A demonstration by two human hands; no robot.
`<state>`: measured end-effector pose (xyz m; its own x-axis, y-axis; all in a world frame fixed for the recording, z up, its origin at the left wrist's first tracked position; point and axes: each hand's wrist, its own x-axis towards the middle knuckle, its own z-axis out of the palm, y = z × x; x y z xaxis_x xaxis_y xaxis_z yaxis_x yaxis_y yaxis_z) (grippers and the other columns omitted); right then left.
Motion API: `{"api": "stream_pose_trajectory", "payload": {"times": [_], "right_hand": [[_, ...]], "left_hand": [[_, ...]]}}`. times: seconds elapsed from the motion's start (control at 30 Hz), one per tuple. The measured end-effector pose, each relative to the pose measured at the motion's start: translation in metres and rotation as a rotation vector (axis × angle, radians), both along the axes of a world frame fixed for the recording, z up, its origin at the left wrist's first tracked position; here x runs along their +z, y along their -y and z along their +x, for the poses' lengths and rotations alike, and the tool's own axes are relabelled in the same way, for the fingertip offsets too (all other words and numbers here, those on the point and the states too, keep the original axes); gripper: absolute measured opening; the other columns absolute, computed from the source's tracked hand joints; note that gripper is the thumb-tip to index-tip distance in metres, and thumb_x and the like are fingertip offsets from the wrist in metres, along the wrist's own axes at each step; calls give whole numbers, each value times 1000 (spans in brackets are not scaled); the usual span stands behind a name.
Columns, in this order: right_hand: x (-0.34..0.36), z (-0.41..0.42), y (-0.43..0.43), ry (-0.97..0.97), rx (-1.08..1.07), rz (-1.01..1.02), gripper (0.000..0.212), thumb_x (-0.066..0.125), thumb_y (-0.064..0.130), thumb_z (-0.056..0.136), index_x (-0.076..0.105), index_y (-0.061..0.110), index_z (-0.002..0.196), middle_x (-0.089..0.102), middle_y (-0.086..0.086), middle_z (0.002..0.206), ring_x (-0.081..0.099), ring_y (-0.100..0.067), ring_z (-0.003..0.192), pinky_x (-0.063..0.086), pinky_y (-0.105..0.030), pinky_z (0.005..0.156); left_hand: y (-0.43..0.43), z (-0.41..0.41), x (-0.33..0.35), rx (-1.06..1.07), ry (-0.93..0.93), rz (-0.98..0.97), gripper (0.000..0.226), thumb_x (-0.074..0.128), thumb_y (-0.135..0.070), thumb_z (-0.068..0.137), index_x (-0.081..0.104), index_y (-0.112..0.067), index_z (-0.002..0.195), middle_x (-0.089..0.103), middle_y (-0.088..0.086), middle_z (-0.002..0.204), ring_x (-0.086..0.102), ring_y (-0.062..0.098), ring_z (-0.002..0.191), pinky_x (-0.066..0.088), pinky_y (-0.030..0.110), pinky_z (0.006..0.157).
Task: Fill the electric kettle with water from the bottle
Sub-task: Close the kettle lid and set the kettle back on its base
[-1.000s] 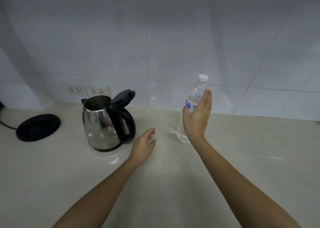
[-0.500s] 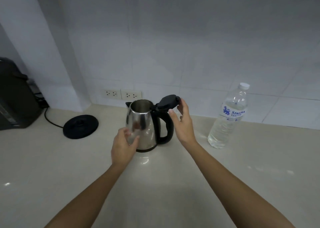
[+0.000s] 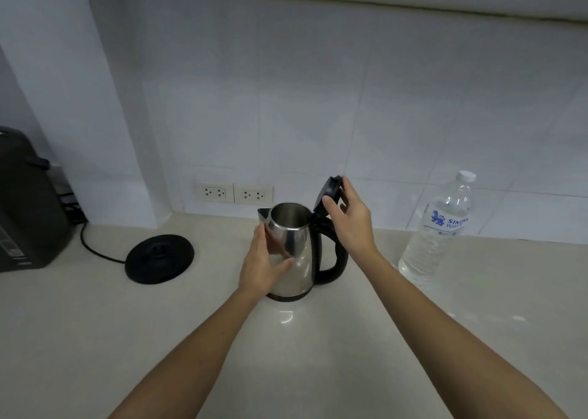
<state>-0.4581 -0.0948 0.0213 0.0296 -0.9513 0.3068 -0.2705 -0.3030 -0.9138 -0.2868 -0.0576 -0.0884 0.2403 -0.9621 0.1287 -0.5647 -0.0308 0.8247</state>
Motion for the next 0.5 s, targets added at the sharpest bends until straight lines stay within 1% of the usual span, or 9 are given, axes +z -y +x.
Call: {"api": "stream_pose_trajectory", "payload": {"times": [0.07,0.1,0.13,0.17,0.27,0.3,0.37,0.43,0.5], "right_hand": [[9,12,2,-118,2,-65,55,60,24,92,43,16,143,57,4,134,53,-10,119,43,-21,103],[14,19,1,-195,5,-96,50,60,23,92,47,15,140,61,6,125,55,-9,111,42,-13,94],[18,26,1,-274,10,-121,47,60,23,92,50,14,137,62,5,118,55,-10,107,41,-10,88],[20,32,2,-352,21,-145,45,61,23,92,51,14,135,63,2,118,56,-13,108,42,-13,88],[21,50,11,-603,58,-164,51,61,28,90,49,11,137,58,-6,132,52,-22,122,44,-31,101],[21,56,14,-689,73,-150,52,61,30,90,50,11,137,56,-6,134,50,-23,124,44,-34,102],[19,66,18,-862,115,-146,44,61,30,89,56,12,129,58,-8,127,51,-26,119,47,-36,95],[16,73,19,-1032,150,-176,31,60,29,88,62,11,114,61,-8,116,54,-27,110,49,-36,86],[12,76,21,-1127,173,-170,28,59,30,88,64,12,109,61,-6,111,56,-26,105,50,-37,85]], "left_hand": [[4,3,-4,-9,-32,10,110,74,-60,60,10,-40,147,41,-2,149,47,19,132,45,46,105],[6,4,-5,-14,-44,22,110,72,-62,59,10,-42,146,39,-2,150,46,20,133,45,47,105],[7,5,-5,-17,-39,31,109,73,-60,60,10,-43,146,36,-1,152,44,20,135,44,47,106],[8,5,-6,-17,-24,40,108,75,-56,63,9,-42,147,34,0,153,42,21,136,43,47,106],[6,5,-5,-21,31,29,106,76,-49,71,5,-37,149,28,1,157,38,22,139,42,46,108],[7,5,-7,-21,44,28,107,75,-48,73,3,-35,151,26,0,158,37,22,140,41,45,108],[8,6,-10,-18,63,32,108,74,-46,76,-1,-31,153,20,-2,160,35,21,141,40,43,109],[7,6,-11,-19,77,37,109,73,-45,77,-4,-30,152,19,-3,161,37,21,141,42,42,108],[6,9,-11,-17,91,47,110,74,-46,77,-5,-32,152,21,-4,160,41,21,138,44,41,106]]}}
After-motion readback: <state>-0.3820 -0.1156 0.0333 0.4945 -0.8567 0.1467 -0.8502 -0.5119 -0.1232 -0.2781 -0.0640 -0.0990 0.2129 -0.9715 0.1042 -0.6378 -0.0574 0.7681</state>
